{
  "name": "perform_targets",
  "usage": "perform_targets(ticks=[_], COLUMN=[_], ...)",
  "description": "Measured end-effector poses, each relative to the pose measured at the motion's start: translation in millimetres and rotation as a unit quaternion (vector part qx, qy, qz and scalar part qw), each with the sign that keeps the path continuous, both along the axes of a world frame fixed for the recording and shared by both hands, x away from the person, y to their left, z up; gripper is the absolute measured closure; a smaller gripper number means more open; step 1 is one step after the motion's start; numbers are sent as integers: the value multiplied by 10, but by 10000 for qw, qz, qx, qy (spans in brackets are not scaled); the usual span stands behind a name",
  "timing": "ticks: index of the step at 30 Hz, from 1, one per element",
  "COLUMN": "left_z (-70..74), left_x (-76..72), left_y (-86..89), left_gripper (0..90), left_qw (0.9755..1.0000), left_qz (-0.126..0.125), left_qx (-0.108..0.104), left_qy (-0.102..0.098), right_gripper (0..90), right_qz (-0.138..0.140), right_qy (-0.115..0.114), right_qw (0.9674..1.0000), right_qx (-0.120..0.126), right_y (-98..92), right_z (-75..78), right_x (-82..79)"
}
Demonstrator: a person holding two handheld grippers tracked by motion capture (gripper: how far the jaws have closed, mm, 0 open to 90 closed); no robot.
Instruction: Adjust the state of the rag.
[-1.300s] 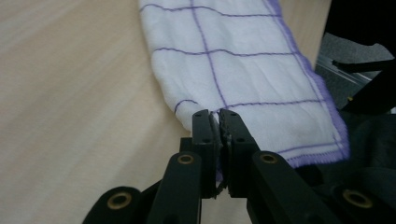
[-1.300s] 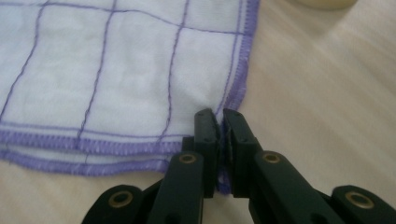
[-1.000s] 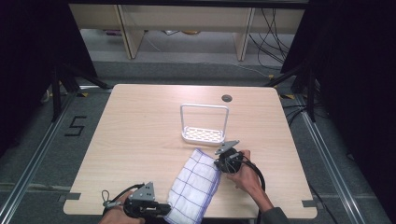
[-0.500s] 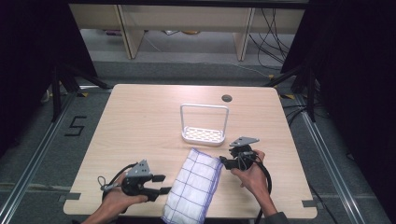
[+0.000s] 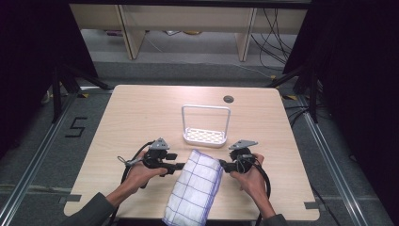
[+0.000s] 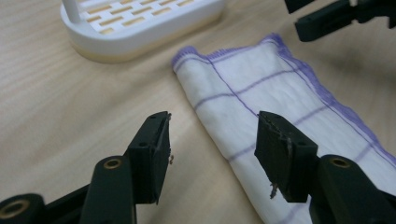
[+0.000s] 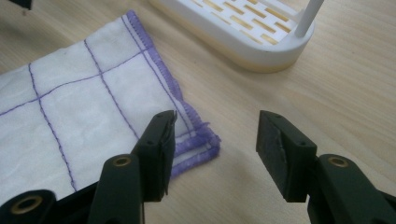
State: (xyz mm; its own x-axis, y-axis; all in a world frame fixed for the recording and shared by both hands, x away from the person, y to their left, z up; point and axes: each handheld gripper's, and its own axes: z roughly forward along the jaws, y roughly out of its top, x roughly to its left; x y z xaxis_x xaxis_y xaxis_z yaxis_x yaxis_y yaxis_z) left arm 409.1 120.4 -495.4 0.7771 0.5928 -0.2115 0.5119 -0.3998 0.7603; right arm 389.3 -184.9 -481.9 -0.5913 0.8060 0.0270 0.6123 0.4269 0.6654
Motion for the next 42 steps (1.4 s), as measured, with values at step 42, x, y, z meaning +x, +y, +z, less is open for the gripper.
perform_targets(ticks=[42], left_z=[-119], left_x=[449], left_y=[-446], left_gripper=[443], left_qw=[9990], left_qz=[-140], left_qx=[287], left_qy=[325], right_gripper=[427], right_qz=[-6], right_qy=[113], right_qw=[9999], right_qx=[44], right_y=[27], right_z=[-72], right_x=[-17])
